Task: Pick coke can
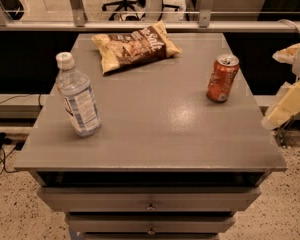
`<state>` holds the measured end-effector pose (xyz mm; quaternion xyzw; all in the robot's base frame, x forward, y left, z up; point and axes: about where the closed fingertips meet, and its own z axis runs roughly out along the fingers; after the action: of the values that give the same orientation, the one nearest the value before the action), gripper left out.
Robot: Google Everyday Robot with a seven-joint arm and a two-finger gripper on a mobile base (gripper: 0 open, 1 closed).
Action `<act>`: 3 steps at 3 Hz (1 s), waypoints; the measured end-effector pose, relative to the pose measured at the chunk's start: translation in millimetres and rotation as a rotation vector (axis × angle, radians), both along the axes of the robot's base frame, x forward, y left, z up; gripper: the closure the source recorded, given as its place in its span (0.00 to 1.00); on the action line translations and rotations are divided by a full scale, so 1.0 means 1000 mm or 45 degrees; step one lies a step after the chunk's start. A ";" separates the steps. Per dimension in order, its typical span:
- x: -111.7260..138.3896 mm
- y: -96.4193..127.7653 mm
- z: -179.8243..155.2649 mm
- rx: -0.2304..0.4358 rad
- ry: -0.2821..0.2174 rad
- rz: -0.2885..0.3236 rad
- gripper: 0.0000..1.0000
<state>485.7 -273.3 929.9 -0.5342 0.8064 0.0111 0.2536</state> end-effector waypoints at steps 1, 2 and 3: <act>0.026 -0.012 -0.011 0.165 -0.052 -0.046 0.00; 0.058 0.001 -0.026 0.383 -0.092 -0.030 0.00; 0.074 0.012 -0.032 0.518 -0.111 -0.007 0.00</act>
Offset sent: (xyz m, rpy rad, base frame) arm 0.0797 0.0051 -0.0326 0.4181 -0.0946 -0.0267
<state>559.6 -261.5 897.6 -0.4696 0.7773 0.1499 0.3908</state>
